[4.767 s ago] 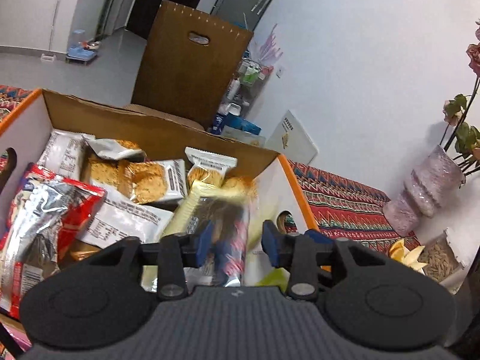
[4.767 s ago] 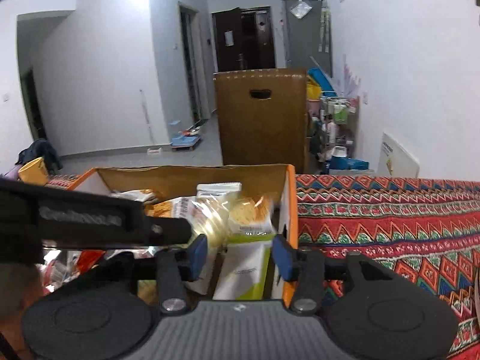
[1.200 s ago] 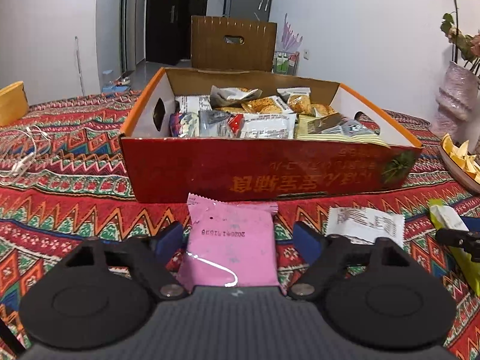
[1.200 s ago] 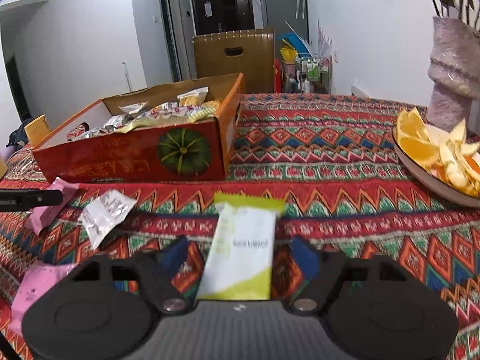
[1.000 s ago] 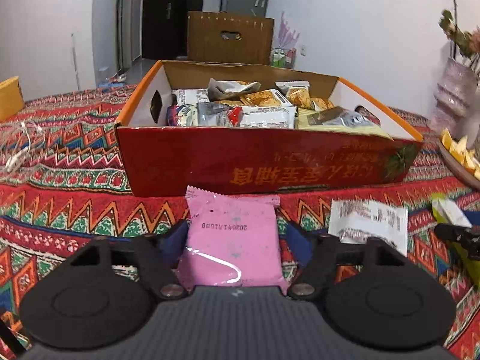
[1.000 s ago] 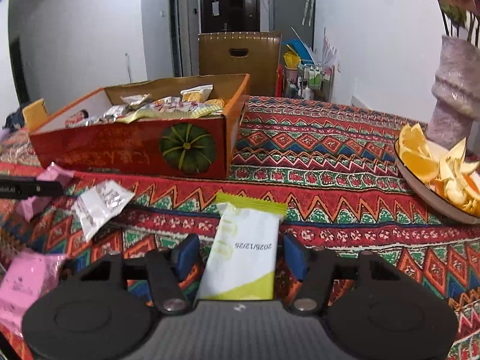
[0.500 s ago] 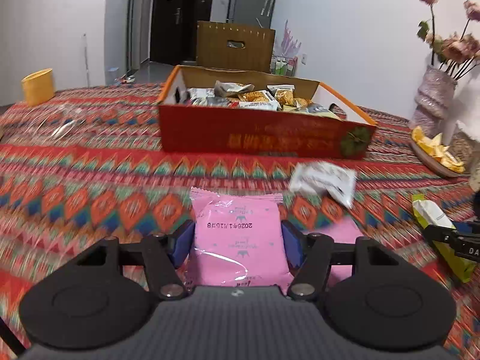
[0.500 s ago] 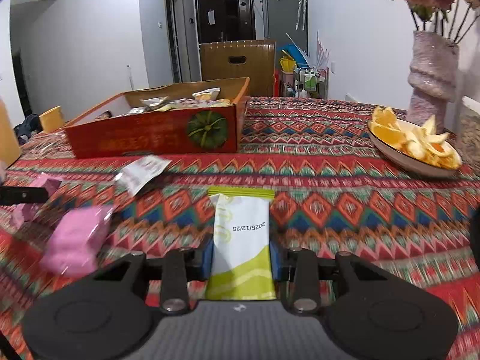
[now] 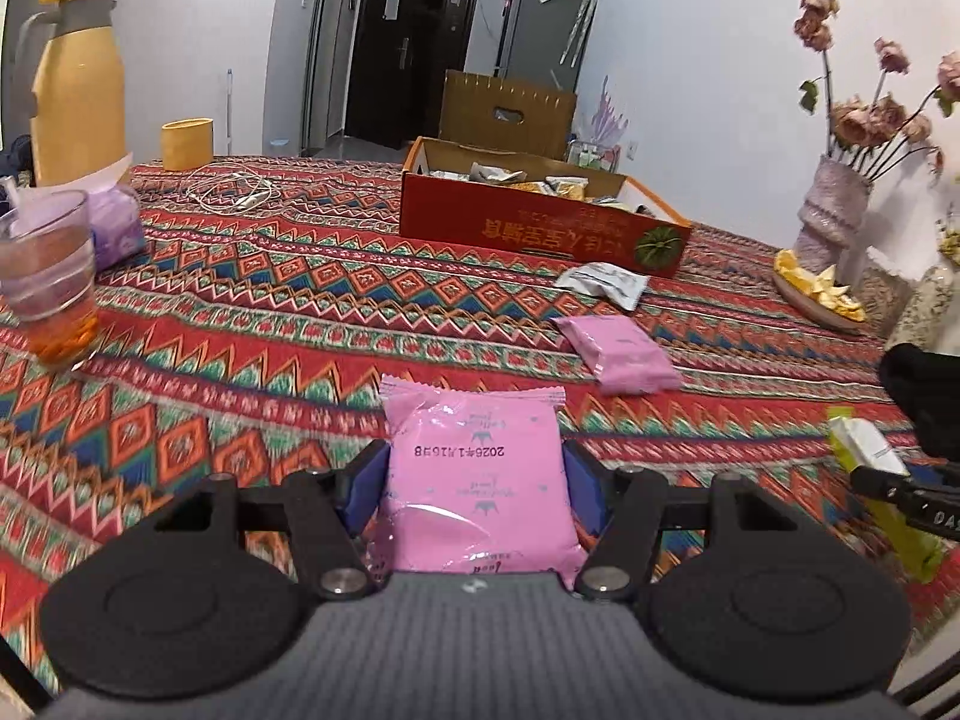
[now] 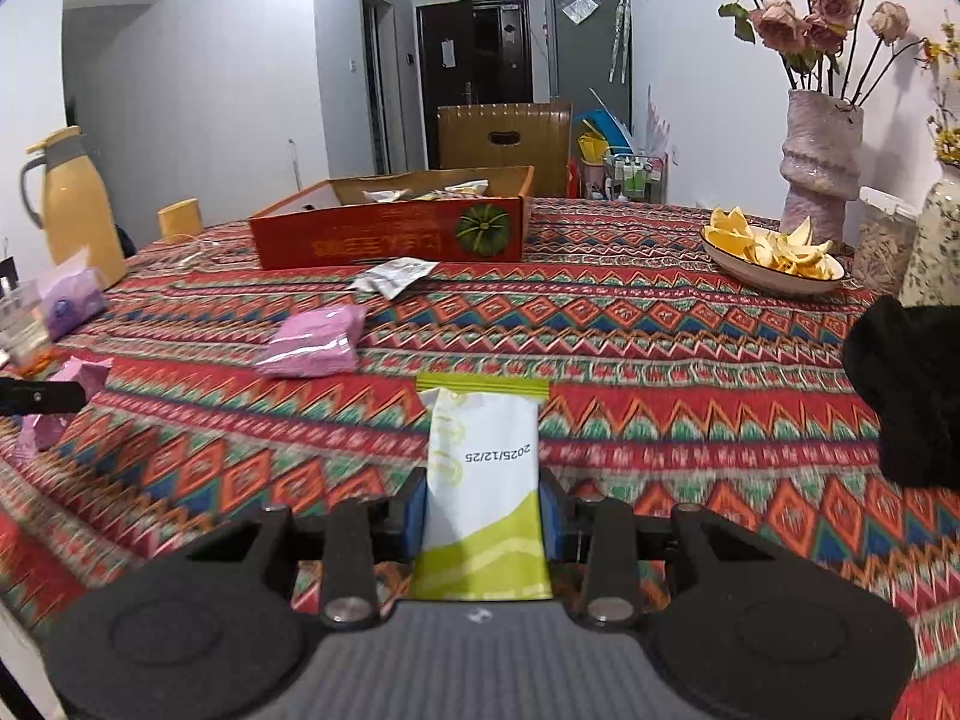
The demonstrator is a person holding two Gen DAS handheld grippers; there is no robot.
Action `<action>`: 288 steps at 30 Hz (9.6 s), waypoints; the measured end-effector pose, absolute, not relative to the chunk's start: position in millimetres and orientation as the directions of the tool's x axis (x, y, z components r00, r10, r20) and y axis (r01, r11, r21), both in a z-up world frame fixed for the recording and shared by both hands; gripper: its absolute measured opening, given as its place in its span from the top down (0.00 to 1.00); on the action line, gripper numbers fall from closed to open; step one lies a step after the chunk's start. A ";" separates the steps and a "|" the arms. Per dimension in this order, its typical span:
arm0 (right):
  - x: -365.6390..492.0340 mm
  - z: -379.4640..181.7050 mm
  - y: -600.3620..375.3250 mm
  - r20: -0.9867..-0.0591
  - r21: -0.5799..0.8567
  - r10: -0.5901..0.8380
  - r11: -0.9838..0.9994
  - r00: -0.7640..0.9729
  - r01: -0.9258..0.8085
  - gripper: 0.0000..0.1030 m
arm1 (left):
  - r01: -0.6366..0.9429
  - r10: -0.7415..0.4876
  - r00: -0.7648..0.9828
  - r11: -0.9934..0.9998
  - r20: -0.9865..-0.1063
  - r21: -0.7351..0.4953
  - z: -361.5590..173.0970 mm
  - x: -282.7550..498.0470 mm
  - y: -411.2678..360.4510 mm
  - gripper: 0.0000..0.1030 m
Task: Organize snacks
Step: 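Lift both held packets and carry them over the orange box, then lower both packets into the box and open both tools, then withdraw both open tools from the box back over the table, then close the left tool on another pink packet while the right tool grasps a white packet, then lift both held packets and carry them over the orange box, then lower both packets into the box and open both tools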
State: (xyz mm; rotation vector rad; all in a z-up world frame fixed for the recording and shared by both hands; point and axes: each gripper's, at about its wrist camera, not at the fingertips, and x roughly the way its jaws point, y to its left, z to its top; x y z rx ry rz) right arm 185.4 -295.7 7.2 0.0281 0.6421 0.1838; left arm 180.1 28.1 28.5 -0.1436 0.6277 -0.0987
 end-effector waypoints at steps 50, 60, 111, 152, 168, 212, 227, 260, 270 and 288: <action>564.1 76.1 -194.6 -0.480 0.197 0.403 0.915 0.779 -0.352 0.66 | 0.124 -0.219 0.852 0.967 -0.475 -0.224 108.8 530.2 9.0 0.39; 647.5 -1.4 -175.9 -0.694 0.043 0.211 0.967 0.689 -0.252 0.65 | 0.108 -0.228 0.747 0.969 -0.625 -0.224 35.8 611.7 -6.8 0.39; 163.2 46.3 -260.0 -0.519 -0.005 0.281 0.943 0.807 -0.332 0.11 | 0.062 -0.127 0.853 0.988 -0.506 -0.144 52.5 136.6 21.5 0.05; 287.3 26.8 -318.0 -0.572 -0.020 0.238 0.952 0.785 -0.304 0.11 | 0.132 -0.211 0.735 0.977 -0.645 -0.169 -2.2 356.2 -99.7 0.11; 443.1 10.5 -218.5 -0.638 -0.069 0.336 0.871 0.693 -0.486 0.11 | 0.021 -0.171 0.782 0.968 -0.600 -0.249 2.2 353.4 5.5 0.44; 154.2 25.6 -279.1 -0.558 0.115 0.303 0.950 0.773 -0.290 0.53 | 0.255 -0.336 0.751 0.942 -0.569 -0.219 35.9 157.0 -57.8 0.44; 184.1 24.2 -270.4 -0.563 0.127 0.330 0.940 0.757 -0.316 0.53 | 0.228 -0.319 0.753 0.947 -0.576 -0.226 38.6 186.0 -44.0 0.44; 602.7 104.7 -188.3 -0.500 0.037 0.441 0.871 0.745 -0.490 0.53 | 0.077 -0.155 0.853 0.982 -0.498 -0.174 110.5 600.9 16.2 0.44; 724.1 24.8 -142.8 -0.715 0.046 0.332 0.900 0.615 -0.433 0.52 | 0.009 -0.111 0.727 0.988 -0.677 -0.152 35.5 699.0 22.7 0.44; 707.4 52.0 -148.0 -0.728 0.048 0.328 0.900 0.602 -0.433 0.33 | 0.051 -0.111 0.754 0.993 -0.647 -0.111 65.5 667.4 23.2 0.23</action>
